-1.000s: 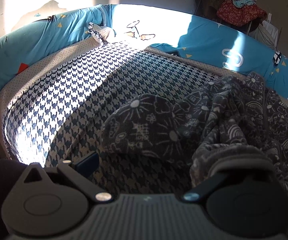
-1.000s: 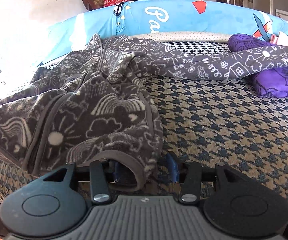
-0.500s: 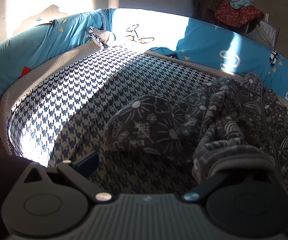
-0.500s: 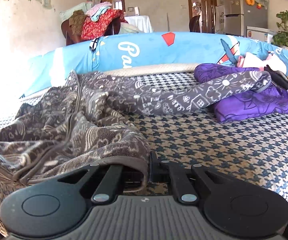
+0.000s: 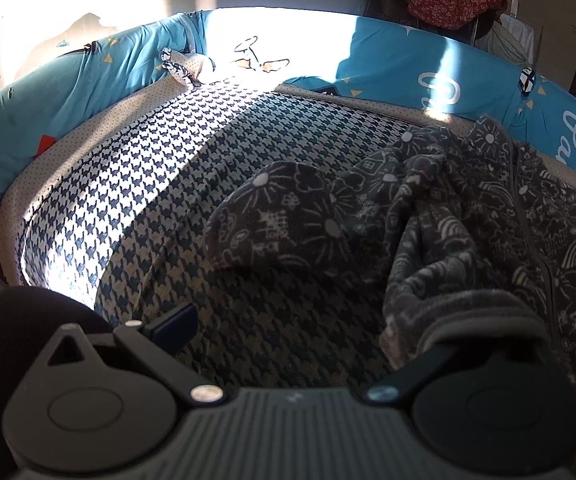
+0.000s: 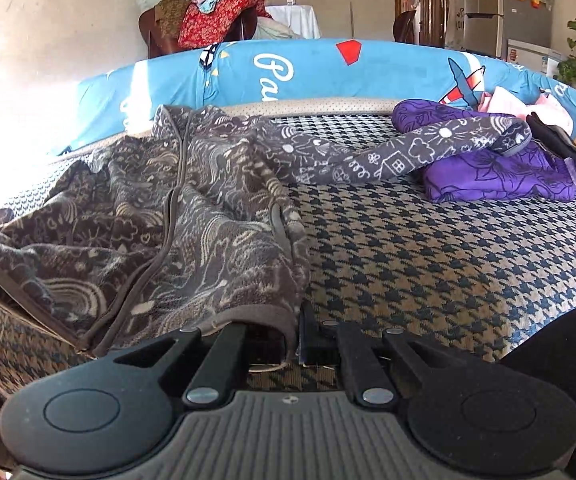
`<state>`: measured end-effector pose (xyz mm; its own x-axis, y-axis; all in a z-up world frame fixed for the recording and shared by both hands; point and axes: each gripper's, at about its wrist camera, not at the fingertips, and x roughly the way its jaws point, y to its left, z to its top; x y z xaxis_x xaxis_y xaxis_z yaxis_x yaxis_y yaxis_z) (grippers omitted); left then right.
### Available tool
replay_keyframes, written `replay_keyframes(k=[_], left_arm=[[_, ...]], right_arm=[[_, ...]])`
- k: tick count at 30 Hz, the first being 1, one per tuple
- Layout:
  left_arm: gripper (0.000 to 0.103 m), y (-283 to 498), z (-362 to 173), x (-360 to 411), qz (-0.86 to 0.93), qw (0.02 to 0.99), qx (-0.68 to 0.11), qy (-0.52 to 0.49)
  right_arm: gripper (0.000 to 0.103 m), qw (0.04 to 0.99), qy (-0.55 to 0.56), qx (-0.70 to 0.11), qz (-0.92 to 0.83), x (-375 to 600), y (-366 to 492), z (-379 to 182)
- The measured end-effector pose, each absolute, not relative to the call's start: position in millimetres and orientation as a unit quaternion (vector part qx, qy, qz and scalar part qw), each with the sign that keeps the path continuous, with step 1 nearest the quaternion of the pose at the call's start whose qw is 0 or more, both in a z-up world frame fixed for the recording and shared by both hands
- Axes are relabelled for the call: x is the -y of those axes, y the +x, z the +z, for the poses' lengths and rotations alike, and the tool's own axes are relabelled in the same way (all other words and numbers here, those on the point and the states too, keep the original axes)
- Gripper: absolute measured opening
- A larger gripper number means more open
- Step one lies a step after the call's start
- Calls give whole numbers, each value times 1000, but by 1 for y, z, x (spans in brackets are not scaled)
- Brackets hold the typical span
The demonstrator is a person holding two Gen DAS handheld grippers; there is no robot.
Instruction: Fold clothes
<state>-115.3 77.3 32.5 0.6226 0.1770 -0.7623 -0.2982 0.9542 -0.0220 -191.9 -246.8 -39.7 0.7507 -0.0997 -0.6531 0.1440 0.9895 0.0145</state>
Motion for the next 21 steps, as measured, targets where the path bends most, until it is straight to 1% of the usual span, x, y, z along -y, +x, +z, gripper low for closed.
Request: replay_keyframes(k=[1, 4, 6, 7, 8, 14, 21], left_arm=[[103, -117, 33, -75, 130, 898, -415, -67], [103, -121, 36, -68, 124, 899, -418, -48], [103, -125, 37, -68, 122, 897, -421, -51], [103, -127, 37, -69, 120, 896, -423, -54], [103, -129, 38, -68, 119, 895, -426, -55], [103, -139, 43, -70, 116, 896, -424, -52], [103, -153, 49, -73, 108, 896, -426, -63]], right_arm=[[7, 933, 29, -352, -68, 246, -192, -41], [15, 928, 30, -363, -74, 248, -194, -44], [24, 927, 35, -366, -81, 251, -197, -44], [31, 926, 37, -366, -86, 252, -199, -43], [36, 925, 39, -366, -90, 253, -201, -43], [44, 925, 49, -362, -101, 259, -210, -37], [45, 925, 51, -365, -92, 257, -216, -32]])
